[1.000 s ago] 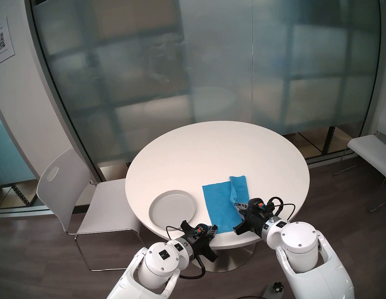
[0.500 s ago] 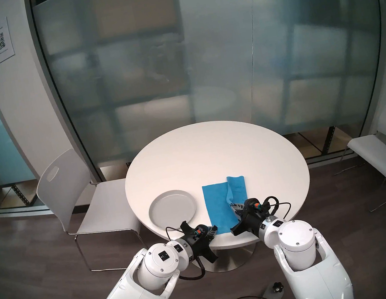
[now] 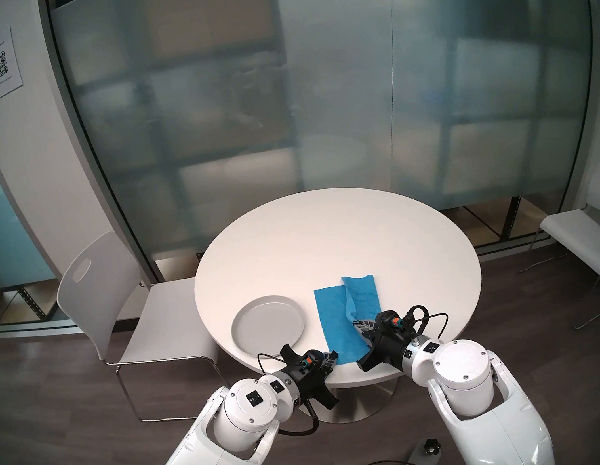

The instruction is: Fold the napkin in half twice and place it beside the plate

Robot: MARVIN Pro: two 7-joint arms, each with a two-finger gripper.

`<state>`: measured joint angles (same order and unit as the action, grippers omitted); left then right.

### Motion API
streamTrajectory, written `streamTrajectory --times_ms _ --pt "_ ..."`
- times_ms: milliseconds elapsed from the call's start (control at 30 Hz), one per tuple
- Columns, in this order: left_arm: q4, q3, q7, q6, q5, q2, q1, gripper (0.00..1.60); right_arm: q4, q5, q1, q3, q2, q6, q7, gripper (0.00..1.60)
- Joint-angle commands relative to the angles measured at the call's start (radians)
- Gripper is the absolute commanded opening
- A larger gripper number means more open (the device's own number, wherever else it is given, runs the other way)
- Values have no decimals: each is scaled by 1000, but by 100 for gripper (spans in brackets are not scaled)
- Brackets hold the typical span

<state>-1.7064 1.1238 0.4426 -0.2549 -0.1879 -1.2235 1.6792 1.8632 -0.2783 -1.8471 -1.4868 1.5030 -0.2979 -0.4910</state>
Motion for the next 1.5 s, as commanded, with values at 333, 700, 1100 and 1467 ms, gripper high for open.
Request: streamTrajectory --times_ms 333,700,1100,1467 --pt "-2 -4 2 1 -1 -1 2 0 39 6 10 15 -24 -8 -57 0" --pt "-5 -4 4 0 -1 0 4 0 32 7 14 20 -41 -14 -95 0" --pt "-6 -4 7 1 -3 1 7 0 56 5 11 29 -57 -41 -128 0" --pt "-7 -5 4 2 -5 -2 10 0 85 6 -11 27 -74 -61 -151 0"
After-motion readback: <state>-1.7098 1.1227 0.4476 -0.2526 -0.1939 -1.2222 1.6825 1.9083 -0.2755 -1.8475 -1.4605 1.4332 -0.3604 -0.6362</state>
